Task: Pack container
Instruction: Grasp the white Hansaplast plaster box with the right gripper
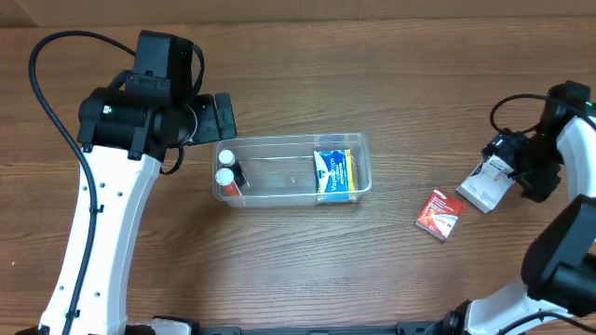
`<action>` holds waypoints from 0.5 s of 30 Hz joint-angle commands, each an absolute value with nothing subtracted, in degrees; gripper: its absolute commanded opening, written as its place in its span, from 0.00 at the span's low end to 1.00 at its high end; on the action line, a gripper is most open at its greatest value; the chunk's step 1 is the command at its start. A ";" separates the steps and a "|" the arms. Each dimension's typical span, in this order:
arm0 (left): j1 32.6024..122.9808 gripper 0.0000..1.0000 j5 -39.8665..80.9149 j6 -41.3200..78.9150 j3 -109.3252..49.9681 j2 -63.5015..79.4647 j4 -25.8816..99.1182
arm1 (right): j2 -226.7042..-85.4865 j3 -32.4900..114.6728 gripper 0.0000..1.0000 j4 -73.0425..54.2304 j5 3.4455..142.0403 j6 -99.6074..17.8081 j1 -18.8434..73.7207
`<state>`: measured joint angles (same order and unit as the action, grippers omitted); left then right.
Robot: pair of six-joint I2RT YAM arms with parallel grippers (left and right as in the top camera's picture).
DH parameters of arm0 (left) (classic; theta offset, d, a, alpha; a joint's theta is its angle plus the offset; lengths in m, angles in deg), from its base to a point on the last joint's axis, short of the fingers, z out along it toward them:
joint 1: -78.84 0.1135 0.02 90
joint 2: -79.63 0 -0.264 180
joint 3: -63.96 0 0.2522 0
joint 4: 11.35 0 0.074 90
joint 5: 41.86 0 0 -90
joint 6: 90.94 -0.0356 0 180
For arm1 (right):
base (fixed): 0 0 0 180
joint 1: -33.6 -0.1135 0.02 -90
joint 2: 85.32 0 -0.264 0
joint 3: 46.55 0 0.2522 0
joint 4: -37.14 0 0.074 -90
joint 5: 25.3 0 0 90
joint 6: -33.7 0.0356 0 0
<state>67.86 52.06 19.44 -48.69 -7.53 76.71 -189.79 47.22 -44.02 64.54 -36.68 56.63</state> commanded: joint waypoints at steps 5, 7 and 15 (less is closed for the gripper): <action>68.05 1.00 53.05 18.35 -49.66 -7.24 76.78 | -189.50 46.72 1.00 -41.74 65.67 -38.78 55.08; 68.03 1.00 53.05 18.37 -49.66 -7.24 76.78 | -189.50 44.69 1.00 -39.84 65.67 -38.76 55.10; 68.05 1.00 53.05 18.35 -49.66 -7.24 76.80 | -189.59 34.26 1.00 -30.57 64.82 -38.54 55.10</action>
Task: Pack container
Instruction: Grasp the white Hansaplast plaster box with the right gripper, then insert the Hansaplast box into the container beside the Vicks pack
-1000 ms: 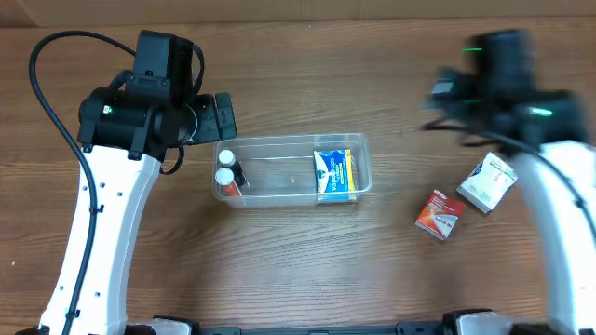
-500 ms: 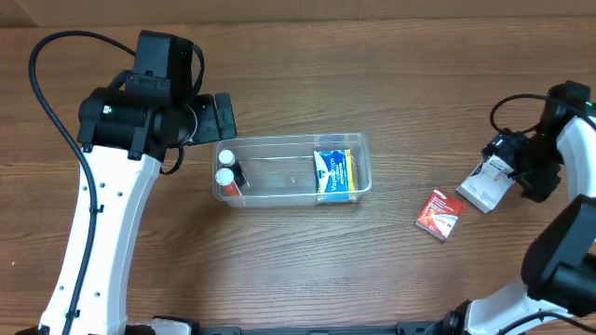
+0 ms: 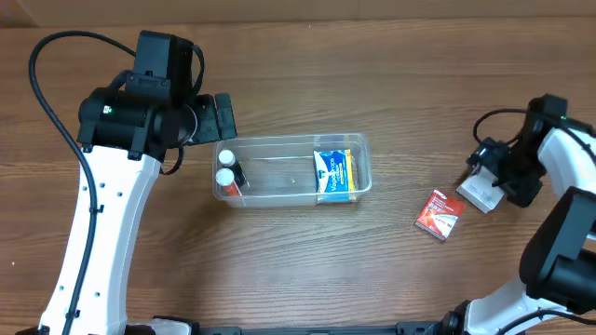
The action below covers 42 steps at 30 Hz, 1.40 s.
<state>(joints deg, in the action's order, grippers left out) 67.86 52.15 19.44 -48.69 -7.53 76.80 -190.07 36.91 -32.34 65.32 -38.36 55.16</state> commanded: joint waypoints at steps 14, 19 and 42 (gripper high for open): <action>68.05 1.00 53.05 18.35 -49.66 -7.24 77.02 | -189.59 34.09 0.69 -30.14 66.28 -38.56 55.10; 68.05 1.00 53.07 18.33 -49.66 -7.24 77.22 | -189.24 41.82 0.69 -36.37 67.42 -38.58 54.86; 68.05 1.00 53.07 18.35 -49.66 -7.24 77.11 | -185.29 61.98 0.70 -44.48 67.42 -32.16 5.24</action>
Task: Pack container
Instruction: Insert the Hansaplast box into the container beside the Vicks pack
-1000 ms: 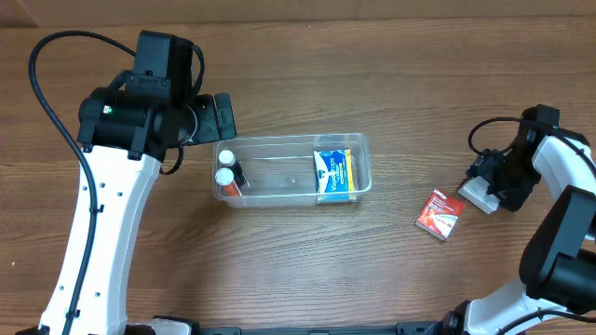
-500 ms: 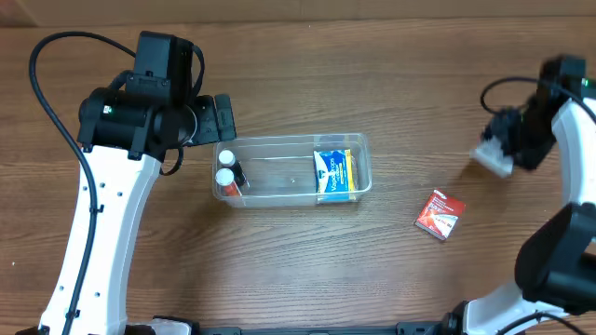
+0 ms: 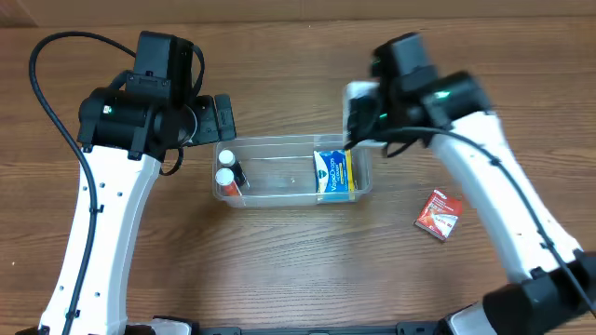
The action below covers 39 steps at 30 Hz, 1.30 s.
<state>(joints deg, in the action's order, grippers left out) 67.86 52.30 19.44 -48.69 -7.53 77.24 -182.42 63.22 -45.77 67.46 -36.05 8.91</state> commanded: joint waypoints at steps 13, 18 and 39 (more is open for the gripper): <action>68.08 1.00 54.03 18.94 -49.66 -7.24 77.15 | -192.83 61.39 0.70 -40.08 67.38 -20.59 -4.59; 75.33 1.00 55.12 20.93 -49.66 -7.24 77.17 | -192.83 61.34 0.71 -40.15 67.40 -20.66 -4.59; 92.32 1.00 46.99 17.72 -49.66 -7.24 77.46 | -192.83 50.28 0.71 -31.93 67.44 -20.66 -4.66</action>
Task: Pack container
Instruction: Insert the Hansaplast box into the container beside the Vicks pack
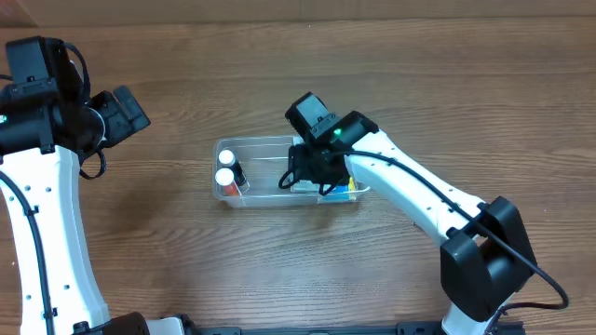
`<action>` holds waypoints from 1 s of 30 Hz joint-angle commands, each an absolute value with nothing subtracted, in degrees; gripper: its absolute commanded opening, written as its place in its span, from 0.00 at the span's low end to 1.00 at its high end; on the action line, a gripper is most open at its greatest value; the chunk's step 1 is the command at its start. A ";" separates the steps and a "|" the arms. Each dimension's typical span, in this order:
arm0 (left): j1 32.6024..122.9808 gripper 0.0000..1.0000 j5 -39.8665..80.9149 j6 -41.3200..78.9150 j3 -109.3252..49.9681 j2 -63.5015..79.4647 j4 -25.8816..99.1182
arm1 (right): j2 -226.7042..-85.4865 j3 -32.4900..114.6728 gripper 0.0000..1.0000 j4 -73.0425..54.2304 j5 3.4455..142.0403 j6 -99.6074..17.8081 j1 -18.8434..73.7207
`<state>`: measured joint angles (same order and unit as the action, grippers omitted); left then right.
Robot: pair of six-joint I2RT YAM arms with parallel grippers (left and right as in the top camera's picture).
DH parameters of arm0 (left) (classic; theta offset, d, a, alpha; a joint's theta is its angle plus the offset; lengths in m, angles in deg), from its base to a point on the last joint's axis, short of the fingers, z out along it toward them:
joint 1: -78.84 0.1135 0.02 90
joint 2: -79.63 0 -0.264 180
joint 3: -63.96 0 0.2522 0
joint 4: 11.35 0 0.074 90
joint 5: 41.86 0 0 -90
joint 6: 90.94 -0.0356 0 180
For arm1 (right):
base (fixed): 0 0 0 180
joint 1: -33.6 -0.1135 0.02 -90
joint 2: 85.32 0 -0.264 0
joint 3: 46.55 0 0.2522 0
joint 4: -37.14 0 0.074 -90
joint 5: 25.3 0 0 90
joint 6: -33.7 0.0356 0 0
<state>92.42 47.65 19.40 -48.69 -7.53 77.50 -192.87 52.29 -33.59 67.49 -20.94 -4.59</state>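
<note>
A clear plastic container [265,141] lies at the table's middle. Two small white-capped bottles [224,166] stand in its left end. A blue and yellow packet [352,190] shows only as a sliver at its right end. My right gripper [303,179] reaches down into the container's middle, shut on a white packet [300,185] whose pale edge alone shows under the black head. My left gripper [128,108] hangs over bare table far left of the container. Its fingers cannot be made out.
The right arm [410,191] stretches diagonally from the lower right across the table and covers the container's right part. The left arm [37,214] runs along the left edge. No red packet shows in this view.
My right gripper went from above the container's right end to down inside its middle with the white packet. The left arm drew back from the container's left end to the far left.
My right gripper held the white packet at the far right, beside a red packet on the table. It then held the packet above the container's right end, and now holds it inside the container. My left gripper stayed at the container's left end, then withdrew.
</note>
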 commanded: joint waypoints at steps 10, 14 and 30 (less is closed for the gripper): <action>92.32 1.00 47.01 17.72 -49.66 -7.24 77.57 | -192.83 49.28 0.71 -27.03 72.32 -23.48 -4.70; 92.32 1.00 47.01 17.72 -49.66 -7.24 77.59 | -192.85 48.42 0.71 -25.42 72.29 -23.26 -5.07; 92.32 1.00 47.04 17.69 -49.66 -7.24 77.61 | -197.66 47.83 0.74 -23.36 72.49 -23.50 -5.07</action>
